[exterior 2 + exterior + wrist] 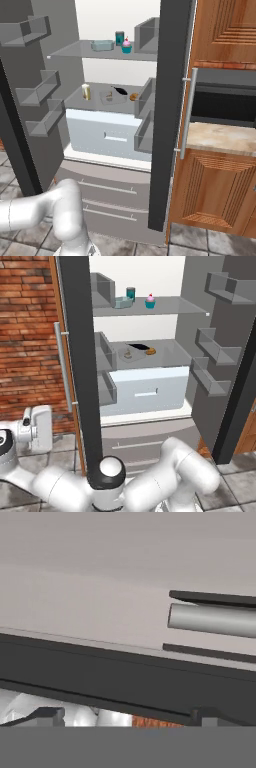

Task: Place the tupperware on the second highest shelf of the fridge. Make space for the tupperware among the existing items by rearranging them on the shelves if needed. Close the fridge door when finished.

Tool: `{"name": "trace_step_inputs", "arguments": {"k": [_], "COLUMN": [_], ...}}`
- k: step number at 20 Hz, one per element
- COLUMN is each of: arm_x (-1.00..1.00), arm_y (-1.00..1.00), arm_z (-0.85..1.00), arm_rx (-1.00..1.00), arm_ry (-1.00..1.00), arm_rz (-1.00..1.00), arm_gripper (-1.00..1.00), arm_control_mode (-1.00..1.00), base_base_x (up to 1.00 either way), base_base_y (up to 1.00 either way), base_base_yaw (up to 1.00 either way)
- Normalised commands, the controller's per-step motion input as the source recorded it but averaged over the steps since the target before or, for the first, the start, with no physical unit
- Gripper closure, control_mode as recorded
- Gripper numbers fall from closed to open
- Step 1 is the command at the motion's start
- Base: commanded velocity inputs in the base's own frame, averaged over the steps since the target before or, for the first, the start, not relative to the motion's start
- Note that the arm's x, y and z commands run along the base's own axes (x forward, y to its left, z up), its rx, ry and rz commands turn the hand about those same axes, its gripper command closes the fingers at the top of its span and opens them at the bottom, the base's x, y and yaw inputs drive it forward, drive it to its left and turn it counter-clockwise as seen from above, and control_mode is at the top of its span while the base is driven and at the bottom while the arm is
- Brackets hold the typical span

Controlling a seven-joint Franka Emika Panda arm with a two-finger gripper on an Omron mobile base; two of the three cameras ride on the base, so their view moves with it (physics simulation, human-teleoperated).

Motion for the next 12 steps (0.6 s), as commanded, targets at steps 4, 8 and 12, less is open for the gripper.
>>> {"name": "trace_step_inputs", "arguments": {"k": [4, 8, 12], "arm_x": [0.00, 0.06, 0.44], "arm_y": [-0.01, 0.00, -0.04], "arm_z": [-0.34, -0.30, -0.17], "arm_rx": [0.00, 0.00, 0.03], "arm_ry": [0.18, 0.21, 0.15], "arm_rz": [0.35, 0.39, 0.36], "arm_gripper": [-1.00, -1.00, -1.00], "arm_control_mode": [-1.00, -1.00, -1.00], "base_base_x": [0.00, 0.00, 0.00], "base_base_y": [0.00, 0.00, 0.00], "base_base_yaw": [0.00, 0.00, 0.00]}}
